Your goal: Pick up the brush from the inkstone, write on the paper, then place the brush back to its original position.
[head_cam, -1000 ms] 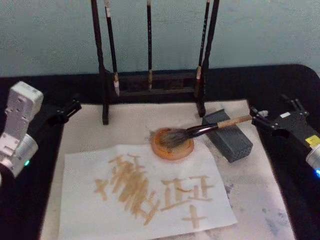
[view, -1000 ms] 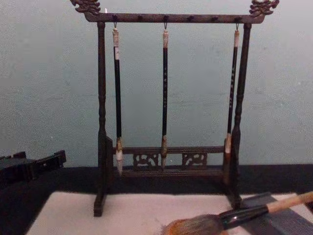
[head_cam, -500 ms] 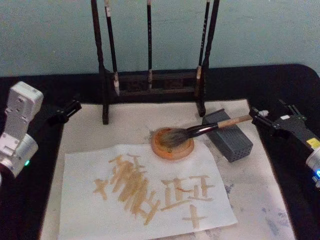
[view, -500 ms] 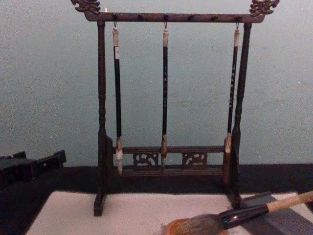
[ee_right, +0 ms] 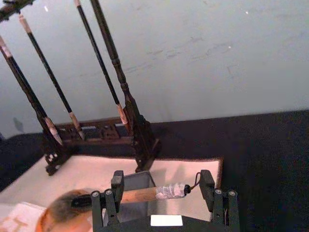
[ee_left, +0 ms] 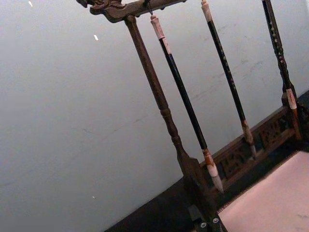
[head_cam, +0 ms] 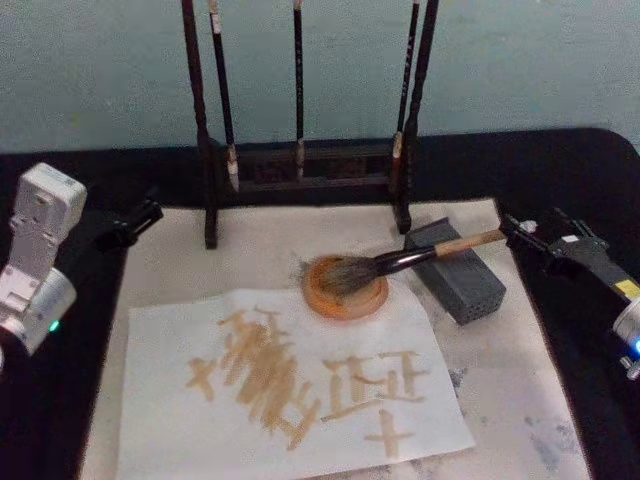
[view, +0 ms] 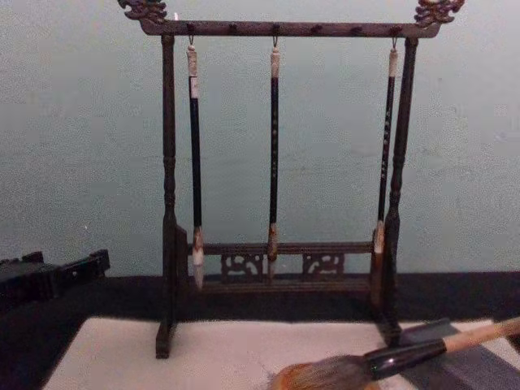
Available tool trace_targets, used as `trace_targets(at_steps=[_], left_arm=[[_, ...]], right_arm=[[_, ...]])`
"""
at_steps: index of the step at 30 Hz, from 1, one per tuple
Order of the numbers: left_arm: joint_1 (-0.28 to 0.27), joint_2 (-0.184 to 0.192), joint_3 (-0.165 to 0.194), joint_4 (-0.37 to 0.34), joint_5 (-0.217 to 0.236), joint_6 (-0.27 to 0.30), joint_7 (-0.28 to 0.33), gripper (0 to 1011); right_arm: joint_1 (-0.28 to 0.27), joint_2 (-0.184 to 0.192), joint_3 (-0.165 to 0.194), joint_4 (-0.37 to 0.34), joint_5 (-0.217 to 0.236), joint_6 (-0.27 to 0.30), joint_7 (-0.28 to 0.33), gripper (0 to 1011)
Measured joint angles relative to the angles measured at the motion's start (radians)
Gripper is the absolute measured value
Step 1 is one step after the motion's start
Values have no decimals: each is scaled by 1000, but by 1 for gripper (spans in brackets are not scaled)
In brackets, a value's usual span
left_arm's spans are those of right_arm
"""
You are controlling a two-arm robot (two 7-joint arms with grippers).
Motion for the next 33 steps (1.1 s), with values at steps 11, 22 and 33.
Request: trace_targets(at_steps=[11,22,33], left_arm=[[0,0,0,0,0,0,0,1002],[0,0,0,0,0,0,0,1002],[0,0,0,0,0,0,0,1002]], right_arm=[[30,-13,13,47,135,73,46,1008],[56,-26,14,95,247,130,74,1008],[61,-32,8,119,318,140,84,1008]])
